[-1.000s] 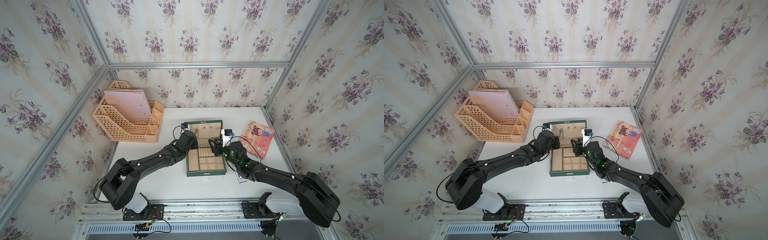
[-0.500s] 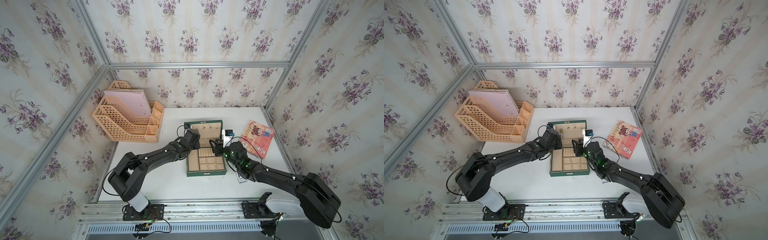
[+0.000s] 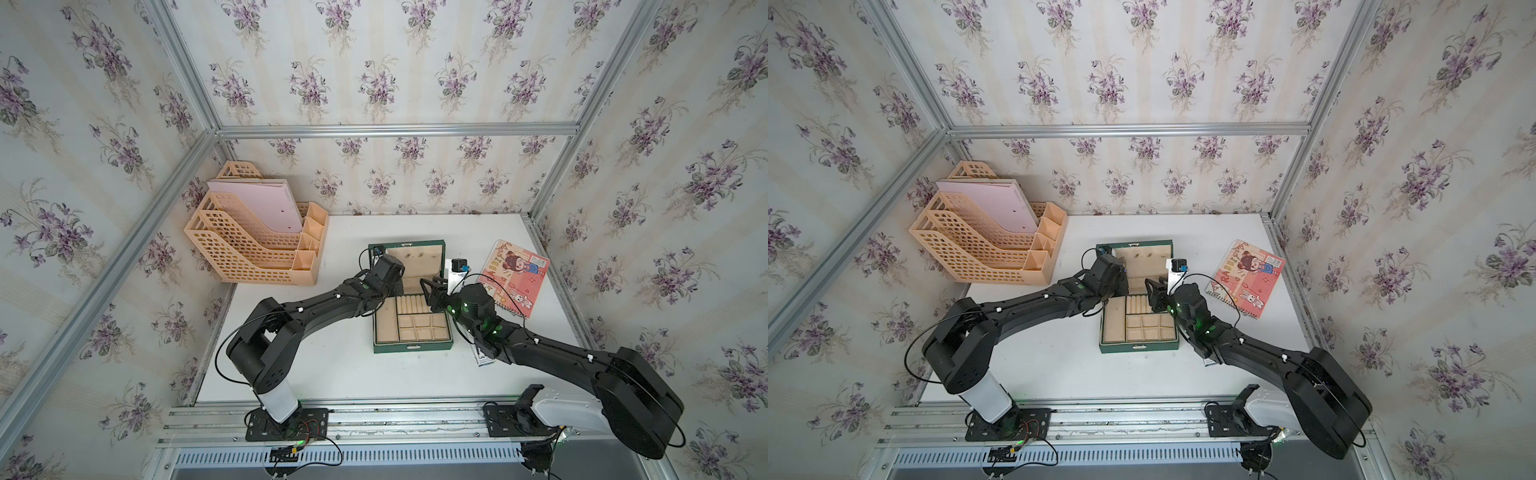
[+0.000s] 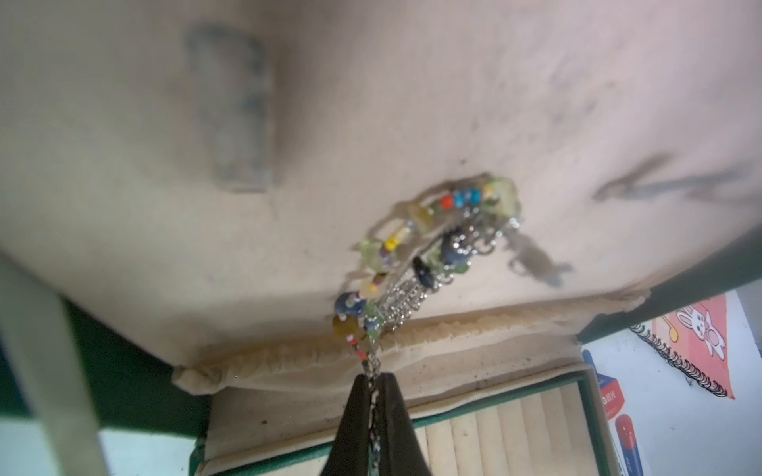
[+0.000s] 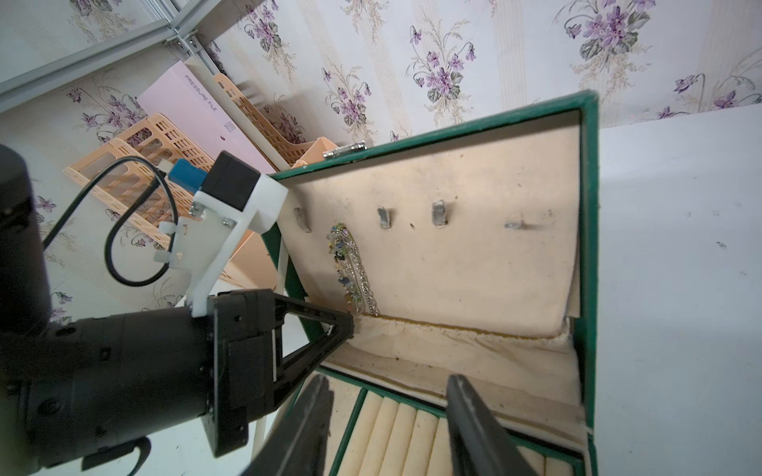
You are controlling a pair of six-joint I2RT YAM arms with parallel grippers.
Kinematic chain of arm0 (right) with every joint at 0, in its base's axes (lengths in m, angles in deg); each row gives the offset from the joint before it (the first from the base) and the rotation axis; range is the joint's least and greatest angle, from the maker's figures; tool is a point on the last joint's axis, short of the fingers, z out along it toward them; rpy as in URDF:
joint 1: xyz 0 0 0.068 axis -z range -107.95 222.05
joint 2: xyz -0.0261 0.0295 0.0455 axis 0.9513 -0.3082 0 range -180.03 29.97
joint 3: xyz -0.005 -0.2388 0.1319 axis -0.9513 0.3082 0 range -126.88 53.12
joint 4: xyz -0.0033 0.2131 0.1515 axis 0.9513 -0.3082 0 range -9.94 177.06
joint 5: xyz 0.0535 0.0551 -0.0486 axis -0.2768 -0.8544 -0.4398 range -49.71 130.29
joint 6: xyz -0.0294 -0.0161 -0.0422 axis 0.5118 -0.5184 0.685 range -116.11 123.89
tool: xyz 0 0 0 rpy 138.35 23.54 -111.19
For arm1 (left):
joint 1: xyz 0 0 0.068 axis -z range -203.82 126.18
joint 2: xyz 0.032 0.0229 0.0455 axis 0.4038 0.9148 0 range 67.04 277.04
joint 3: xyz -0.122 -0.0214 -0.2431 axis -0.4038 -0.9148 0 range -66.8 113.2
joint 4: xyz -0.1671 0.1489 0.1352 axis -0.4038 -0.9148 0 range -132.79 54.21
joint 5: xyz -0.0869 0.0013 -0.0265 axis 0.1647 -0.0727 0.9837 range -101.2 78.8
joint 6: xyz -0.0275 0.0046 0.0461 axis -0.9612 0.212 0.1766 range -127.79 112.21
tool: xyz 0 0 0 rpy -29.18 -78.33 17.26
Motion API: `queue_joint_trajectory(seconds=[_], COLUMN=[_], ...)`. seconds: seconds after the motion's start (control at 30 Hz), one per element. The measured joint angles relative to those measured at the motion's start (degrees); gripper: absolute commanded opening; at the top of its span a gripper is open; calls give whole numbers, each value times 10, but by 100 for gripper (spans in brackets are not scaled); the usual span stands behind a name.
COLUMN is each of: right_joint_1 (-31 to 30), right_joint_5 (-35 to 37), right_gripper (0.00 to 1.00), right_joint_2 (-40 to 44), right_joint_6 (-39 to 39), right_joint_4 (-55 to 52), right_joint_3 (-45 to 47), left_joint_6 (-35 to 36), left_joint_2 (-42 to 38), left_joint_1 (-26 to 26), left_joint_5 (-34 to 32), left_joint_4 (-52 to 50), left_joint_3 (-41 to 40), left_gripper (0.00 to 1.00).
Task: Put jewelry chain into jewelry box
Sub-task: Hang the necklace on the jewelry box clasp.
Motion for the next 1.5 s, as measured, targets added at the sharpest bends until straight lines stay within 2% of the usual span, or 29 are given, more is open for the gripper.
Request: queue_joint_trajectory(seconds=[0.43,0.6,0.97,1.2,1.5], right_joint_1=[0,0,0,0,0], right_joint_5=[2,4,4,4,4], right_gripper=[52,52,53,53,53], right_joint_2=[3,3,3,3,3], right_joint_6=[2,2,2,2,3], right_joint_4=[-1,-1,-1,-1,-2], right_joint_3=[0,0,0,0,-1], left_joint_6=[1,1,1,2,5], left_joint_2=[17,18,16,15,9], left_joint_1=[0,0,0,0,0], left_joint_5=[1,2,2,1,0], left_joint_4=[-28,-30,-42,-42,-46], left_joint_3=[9,16,17,17,21], left_gripper=[0,8,12,19,19])
